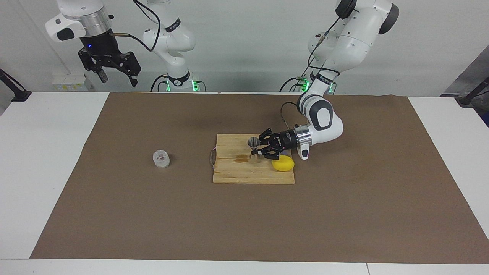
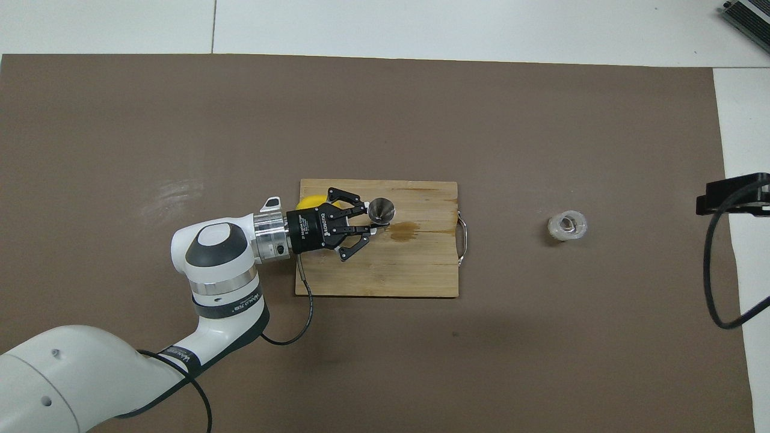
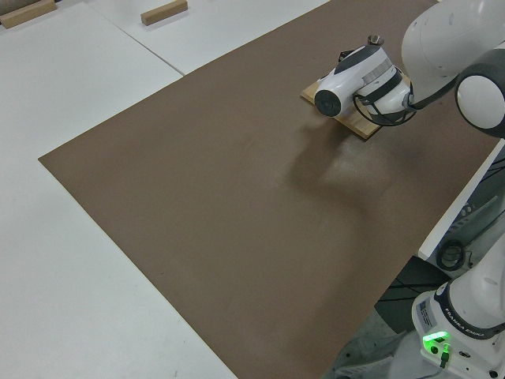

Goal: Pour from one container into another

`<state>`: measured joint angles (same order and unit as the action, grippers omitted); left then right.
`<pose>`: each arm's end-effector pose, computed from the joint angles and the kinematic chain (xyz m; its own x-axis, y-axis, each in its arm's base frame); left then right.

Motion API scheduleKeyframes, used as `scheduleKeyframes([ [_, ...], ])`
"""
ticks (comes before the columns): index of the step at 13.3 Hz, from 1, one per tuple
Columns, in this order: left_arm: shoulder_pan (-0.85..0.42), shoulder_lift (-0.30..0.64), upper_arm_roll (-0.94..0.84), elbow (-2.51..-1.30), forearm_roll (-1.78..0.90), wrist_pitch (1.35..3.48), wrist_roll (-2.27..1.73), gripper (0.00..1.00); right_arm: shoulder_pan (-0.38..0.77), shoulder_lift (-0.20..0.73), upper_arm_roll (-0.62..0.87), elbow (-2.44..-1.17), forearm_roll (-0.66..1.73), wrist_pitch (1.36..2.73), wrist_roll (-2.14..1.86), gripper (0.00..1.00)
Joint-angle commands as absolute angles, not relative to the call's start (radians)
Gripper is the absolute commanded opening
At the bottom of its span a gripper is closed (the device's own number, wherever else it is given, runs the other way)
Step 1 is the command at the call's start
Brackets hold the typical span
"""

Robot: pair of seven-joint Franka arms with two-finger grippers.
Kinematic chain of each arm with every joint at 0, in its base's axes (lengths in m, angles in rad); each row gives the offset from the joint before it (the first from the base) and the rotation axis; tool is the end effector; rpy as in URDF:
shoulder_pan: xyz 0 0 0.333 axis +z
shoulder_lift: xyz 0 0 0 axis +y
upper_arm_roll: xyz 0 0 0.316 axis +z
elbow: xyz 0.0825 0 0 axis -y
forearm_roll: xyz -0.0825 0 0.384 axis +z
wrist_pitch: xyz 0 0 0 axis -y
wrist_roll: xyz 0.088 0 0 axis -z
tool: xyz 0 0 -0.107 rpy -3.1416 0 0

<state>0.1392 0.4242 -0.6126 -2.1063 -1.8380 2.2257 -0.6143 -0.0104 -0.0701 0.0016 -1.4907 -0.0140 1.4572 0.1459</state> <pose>0.5110 -0.2872 0.2642 -0.0737 0.1406 -0.9873 0.9855 0.1618 -0.0506 0.5193 -0.0062 0.6893 0.9871 -0.1556 0.0382 -0.1561 -0.9877 0.0085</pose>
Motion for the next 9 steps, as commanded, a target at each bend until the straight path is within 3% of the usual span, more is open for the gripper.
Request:
scheduleKeyframes([
  [1,0.138,0.385,-0.617,-2.154,-1.916,2.233,-0.555,0.0,-0.026,-0.08,0.011,-1.497,-0.008,1.447,0.121,1.0],
  [9,0.126,0.403,-0.617,-2.172,-1.965,2.233,-0.466,0.0,-0.026,-0.08,0.011,-1.497,-0.009,1.447,0.121,1.0],
])
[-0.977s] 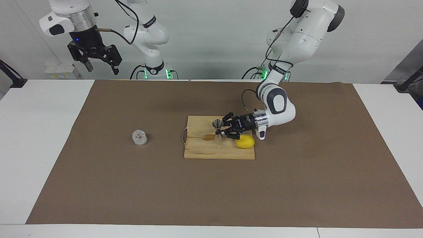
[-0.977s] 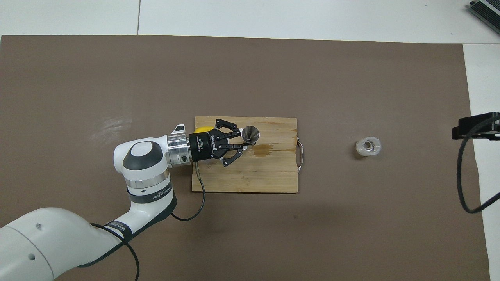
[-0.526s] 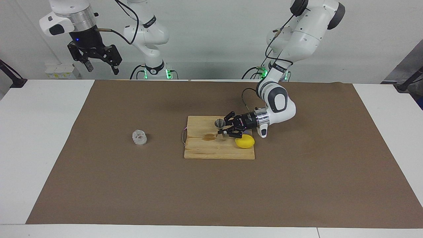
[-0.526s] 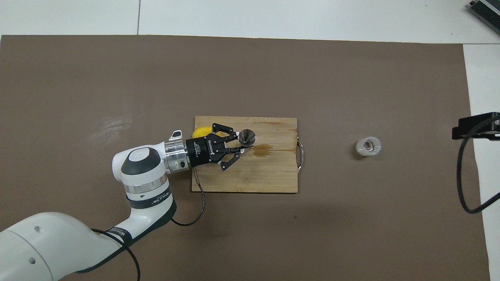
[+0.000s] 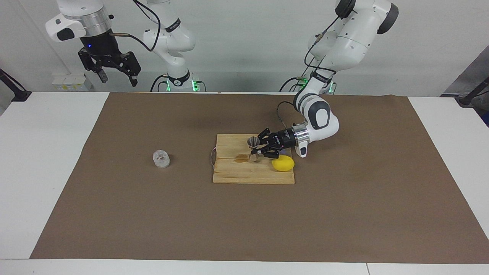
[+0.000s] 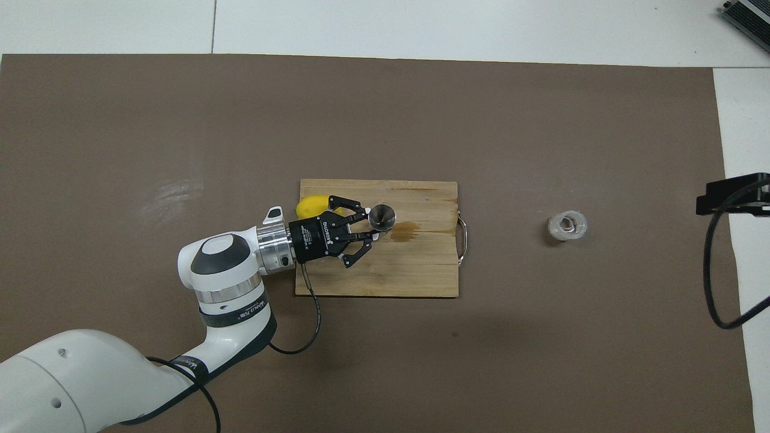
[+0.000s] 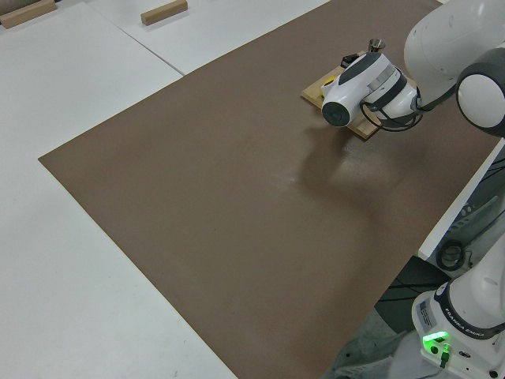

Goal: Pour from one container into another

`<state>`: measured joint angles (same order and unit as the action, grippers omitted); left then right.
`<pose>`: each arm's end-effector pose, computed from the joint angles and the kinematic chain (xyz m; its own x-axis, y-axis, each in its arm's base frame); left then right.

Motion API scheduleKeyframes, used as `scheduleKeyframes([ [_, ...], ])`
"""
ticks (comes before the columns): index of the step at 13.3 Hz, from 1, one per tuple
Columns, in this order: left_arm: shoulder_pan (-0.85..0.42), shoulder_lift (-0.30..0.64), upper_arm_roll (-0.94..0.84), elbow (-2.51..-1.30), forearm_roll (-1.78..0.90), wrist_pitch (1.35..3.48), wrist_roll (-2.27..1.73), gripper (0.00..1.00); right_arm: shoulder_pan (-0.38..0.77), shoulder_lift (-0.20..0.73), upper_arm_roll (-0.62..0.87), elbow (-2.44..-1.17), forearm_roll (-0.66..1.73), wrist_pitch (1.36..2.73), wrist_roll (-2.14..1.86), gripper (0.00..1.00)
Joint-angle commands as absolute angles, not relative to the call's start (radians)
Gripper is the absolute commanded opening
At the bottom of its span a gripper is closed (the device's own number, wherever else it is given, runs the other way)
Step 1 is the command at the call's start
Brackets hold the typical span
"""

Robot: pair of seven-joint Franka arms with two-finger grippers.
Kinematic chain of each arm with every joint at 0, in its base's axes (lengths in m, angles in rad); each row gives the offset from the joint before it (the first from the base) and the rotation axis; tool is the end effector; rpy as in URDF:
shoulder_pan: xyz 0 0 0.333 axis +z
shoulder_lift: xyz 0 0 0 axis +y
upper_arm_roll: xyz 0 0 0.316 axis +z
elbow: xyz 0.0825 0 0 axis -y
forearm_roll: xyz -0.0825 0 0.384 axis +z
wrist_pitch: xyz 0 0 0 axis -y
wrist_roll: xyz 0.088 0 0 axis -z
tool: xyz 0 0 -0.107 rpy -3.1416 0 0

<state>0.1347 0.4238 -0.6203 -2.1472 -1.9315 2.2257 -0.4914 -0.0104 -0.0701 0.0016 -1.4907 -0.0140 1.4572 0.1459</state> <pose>0.4956 -0.2904 0.2514 -0.0342 0.1290 -0.9911 0.9810 0.1939 -0.0086 0.5193 -0.0062 0.6893 0.9871 -0.1556 0.0382 -0.1561 -0.9877 0.0085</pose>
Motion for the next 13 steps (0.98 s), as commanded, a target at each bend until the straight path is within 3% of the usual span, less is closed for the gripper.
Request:
scheduleKeyframes([
  [1,0.127,0.403,-0.617,-2.181,-1.965,2.23,-0.457,0.0,-0.026,-0.08,0.011,-1.497,-0.009,1.447,0.121,1.0],
  [13,0.135,0.442,-0.617,-2.178,-1.97,2.221,-0.41,0.16,-0.026,-0.08,0.011,-1.497,-0.009,1.447,0.121,1.0],
])
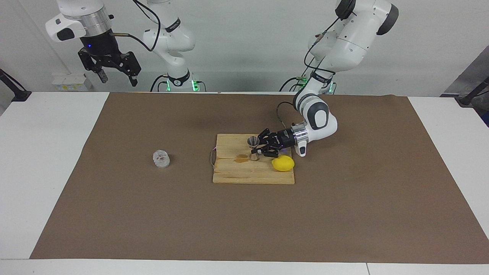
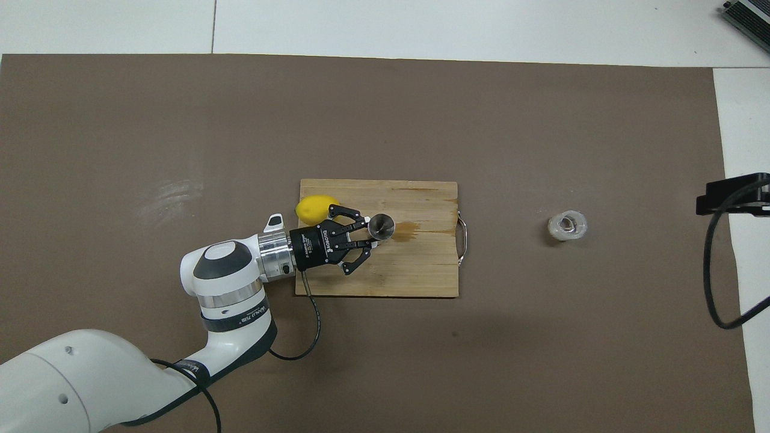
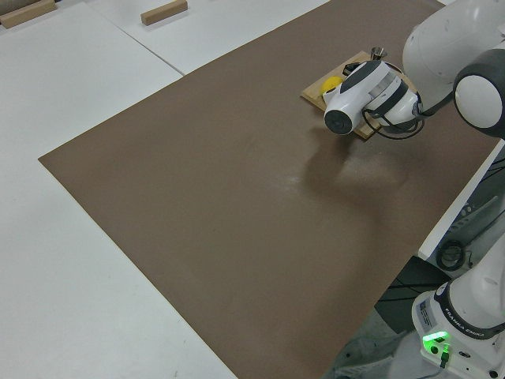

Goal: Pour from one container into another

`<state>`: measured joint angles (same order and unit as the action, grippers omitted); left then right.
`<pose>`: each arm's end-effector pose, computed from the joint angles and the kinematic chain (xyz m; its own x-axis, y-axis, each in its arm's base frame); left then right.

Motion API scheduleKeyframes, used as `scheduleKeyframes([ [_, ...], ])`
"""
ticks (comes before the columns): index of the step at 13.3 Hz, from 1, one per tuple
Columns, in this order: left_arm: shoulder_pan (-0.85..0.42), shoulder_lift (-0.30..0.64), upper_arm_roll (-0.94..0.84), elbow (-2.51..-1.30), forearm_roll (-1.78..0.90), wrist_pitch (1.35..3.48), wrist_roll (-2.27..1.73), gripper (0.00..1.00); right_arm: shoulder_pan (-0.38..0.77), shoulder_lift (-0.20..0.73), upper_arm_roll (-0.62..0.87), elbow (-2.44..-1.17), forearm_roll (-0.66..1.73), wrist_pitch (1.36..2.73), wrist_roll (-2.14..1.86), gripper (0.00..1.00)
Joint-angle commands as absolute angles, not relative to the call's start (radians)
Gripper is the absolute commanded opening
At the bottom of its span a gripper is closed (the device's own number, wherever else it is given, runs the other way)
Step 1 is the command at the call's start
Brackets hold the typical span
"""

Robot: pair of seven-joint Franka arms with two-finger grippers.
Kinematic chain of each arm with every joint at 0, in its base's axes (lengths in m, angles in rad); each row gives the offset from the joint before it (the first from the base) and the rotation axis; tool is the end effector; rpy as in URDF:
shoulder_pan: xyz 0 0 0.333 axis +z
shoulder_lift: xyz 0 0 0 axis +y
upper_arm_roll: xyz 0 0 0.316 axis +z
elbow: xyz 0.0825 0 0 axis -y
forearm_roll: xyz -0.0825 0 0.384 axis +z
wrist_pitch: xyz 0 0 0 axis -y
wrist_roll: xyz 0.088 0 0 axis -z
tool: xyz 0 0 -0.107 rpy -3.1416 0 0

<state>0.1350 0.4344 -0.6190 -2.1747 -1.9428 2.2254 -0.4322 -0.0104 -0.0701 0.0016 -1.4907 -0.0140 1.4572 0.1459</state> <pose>0.4852 -0.2877 0.2366 -0.0157 0.1454 -0.9892 0.9818 0.1893 0.0123 0.5193 -0.0062 0.6893 0.9871 -0.1556 0.0382 -0.1561 -0.9877 0.0085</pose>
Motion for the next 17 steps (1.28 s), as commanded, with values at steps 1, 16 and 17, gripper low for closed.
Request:
scheduleKeyframes([
  [1,0.135,0.443,-0.617,-2.177,-1.97,2.22,-0.41,0.18,-0.026,-0.08,0.011,-1.497,-0.009,1.447,0.121,1.0],
  [16,0.144,0.45,-0.614,-2.171,-1.967,2.217,-0.391,1.0,-0.026,-0.08,0.011,-1.497,-0.009,1.447,0.121,1.0],
  [17,0.144,0.445,-0.614,-2.171,-1.967,2.217,-0.394,1.0,-0.026,-0.08,0.011,-1.497,-0.008,1.447,0.121,1.0],
])
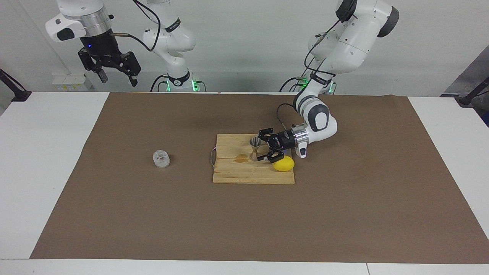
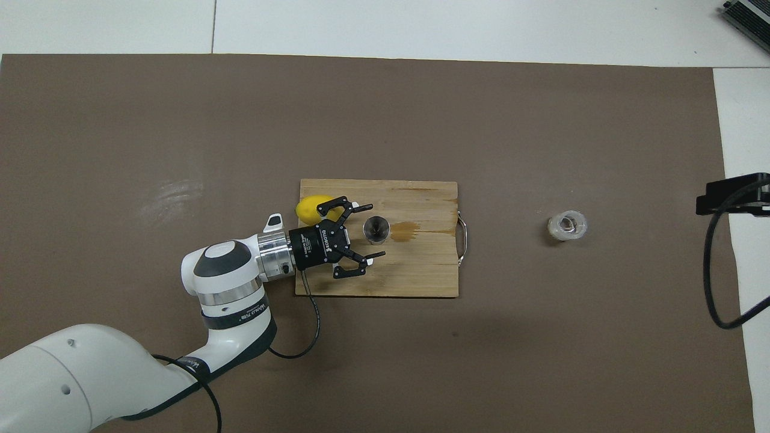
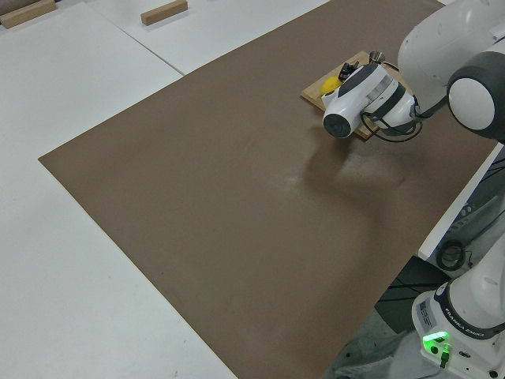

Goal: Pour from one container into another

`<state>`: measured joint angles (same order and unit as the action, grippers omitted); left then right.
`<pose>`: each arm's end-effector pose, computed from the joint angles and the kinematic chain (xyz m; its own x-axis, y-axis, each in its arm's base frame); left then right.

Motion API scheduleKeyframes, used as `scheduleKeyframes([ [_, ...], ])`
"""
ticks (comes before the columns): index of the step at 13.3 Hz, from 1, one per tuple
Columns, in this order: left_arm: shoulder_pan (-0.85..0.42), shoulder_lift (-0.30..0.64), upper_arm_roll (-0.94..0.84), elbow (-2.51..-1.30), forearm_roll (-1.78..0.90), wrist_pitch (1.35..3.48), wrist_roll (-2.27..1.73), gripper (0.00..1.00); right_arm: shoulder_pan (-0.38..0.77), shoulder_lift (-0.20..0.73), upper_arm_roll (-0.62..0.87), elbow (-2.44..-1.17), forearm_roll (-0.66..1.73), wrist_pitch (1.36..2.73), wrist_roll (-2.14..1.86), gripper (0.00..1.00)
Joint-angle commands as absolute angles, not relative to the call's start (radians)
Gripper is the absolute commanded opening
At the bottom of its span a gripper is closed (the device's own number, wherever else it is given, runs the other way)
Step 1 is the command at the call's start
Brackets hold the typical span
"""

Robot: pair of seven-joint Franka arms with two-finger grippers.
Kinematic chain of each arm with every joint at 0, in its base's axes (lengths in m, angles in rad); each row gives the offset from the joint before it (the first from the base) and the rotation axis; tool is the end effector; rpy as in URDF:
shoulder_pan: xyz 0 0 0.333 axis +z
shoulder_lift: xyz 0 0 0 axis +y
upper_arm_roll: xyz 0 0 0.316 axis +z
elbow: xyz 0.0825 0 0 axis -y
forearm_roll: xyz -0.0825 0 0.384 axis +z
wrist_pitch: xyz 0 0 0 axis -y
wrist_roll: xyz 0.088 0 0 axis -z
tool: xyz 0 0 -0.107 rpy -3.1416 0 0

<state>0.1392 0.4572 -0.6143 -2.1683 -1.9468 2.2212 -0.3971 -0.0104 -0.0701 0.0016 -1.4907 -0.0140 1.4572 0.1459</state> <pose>0.4878 -0.2846 0.2285 -0.0011 0.1430 -0.9897 0.9803 0.1957 0.0272 0.5193 -0.0062 0.6893 0.9871 -0.1556 0.0382 -0.1561 -0.9877 0.0085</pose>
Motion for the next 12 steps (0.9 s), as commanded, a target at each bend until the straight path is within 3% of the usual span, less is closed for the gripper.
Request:
scheduleKeyframes([
  [1,0.144,0.431,-0.612,-2.171,-1.965,2.218,-0.394,1.0,-0.026,-0.08,0.011,-1.497,-0.009,1.447,0.121,1.0],
  [12,0.193,0.37,-0.611,-2.197,-1.948,2.24,-0.397,1.0,-0.026,-0.08,0.011,-1.497,-0.009,1.447,0.121,1.0],
])
